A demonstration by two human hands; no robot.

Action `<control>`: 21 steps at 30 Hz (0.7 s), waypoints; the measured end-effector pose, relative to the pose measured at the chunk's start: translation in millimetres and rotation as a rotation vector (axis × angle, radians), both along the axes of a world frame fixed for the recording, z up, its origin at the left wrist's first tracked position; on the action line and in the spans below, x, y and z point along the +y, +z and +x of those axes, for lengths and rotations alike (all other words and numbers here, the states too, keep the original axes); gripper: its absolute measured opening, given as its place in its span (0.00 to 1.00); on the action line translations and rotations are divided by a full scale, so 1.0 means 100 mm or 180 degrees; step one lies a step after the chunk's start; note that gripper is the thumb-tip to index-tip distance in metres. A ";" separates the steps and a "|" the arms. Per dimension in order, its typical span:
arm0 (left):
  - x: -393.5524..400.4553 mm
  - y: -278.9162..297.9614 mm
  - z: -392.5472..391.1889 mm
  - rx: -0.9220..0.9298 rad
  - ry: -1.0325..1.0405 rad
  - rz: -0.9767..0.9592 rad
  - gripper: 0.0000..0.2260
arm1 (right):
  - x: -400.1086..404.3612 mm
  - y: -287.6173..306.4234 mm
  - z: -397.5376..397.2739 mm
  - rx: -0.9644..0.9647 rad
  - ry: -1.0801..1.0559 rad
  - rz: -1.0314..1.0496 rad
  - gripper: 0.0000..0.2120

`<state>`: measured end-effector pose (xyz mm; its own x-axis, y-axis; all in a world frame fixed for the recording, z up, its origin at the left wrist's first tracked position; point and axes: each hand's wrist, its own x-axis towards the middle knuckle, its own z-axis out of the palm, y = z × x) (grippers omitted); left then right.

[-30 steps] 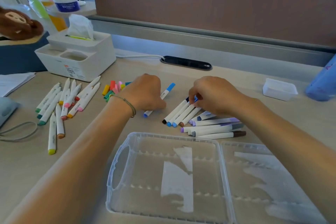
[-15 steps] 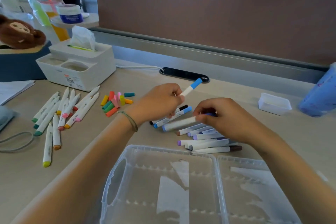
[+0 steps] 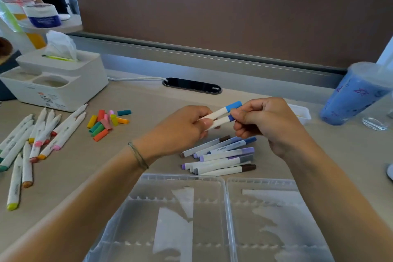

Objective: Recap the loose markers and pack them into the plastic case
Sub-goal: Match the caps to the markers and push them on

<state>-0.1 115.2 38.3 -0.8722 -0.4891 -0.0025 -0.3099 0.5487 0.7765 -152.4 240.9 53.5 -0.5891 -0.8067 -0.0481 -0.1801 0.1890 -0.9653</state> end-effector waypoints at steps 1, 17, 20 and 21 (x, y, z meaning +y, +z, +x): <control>0.01 0.02 0.00 -0.0047 0.0020 -0.0140 0.10 | 0.00 0.01 -0.02 -0.0011 -0.0066 0.0006 0.08; -0.04 0.04 0.07 -0.0085 -0.0253 0.0004 0.12 | -0.01 -0.04 -0.05 0.1390 0.0305 0.0381 0.19; -0.05 0.09 0.07 -0.0132 -0.0320 -0.0287 0.12 | -0.01 -0.04 -0.09 0.1505 0.0348 0.0299 0.19; -0.05 0.10 0.07 -0.0148 -0.0341 -0.0361 0.11 | -0.02 -0.06 -0.10 0.1246 0.0335 0.0330 0.20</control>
